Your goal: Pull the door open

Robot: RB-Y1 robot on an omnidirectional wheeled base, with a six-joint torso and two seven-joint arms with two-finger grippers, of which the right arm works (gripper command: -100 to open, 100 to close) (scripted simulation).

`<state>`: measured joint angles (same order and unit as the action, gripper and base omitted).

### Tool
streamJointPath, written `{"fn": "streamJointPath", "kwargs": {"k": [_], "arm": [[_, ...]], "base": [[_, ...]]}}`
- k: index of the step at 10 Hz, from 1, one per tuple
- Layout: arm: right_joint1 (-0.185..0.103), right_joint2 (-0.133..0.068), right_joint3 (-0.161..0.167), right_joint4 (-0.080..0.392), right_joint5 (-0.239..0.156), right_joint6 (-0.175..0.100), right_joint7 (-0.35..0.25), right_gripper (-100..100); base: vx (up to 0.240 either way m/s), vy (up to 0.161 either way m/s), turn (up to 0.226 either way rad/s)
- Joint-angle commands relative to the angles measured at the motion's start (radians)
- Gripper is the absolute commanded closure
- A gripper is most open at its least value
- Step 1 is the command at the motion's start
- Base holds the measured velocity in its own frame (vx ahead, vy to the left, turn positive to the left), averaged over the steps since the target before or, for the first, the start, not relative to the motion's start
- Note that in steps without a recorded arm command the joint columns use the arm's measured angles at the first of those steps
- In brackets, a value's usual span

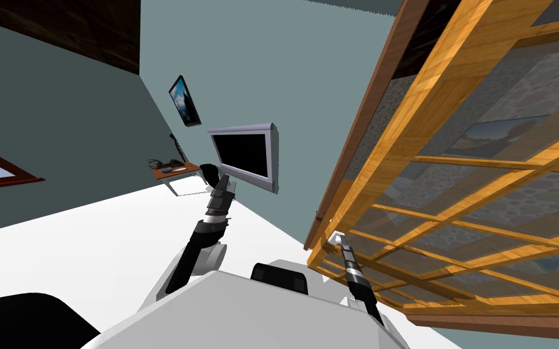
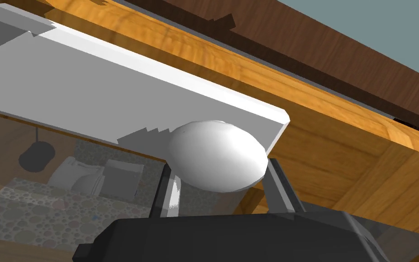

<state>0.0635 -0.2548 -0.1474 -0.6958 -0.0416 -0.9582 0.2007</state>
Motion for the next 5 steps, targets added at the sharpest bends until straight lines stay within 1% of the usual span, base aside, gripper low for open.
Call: {"fn": "streamJointPath", "kwargs": {"k": [1,2,3,4,5], "arm": [[-0.002,0.002,0.016,-0.01,-0.02,-0.002,-0.05,100],[0.0,-0.001,0.026,-0.013,-0.039,-0.001,-0.074,100],[0.0,-0.001,0.026,-0.013,-0.039,-0.001,-0.091,100],[0.001,-0.004,0.037,-0.016,-0.058,0.0,-0.125,100],[0.001,-0.004,0.037,-0.016,-0.058,0.0,-0.133,100]], "base": [[-0.029,-0.015,0.045],[-0.041,-0.018,0.091],[-0.032,-0.017,0.033],[-0.036,-0.022,0.041],[-0.029,-0.015,0.03]]}}
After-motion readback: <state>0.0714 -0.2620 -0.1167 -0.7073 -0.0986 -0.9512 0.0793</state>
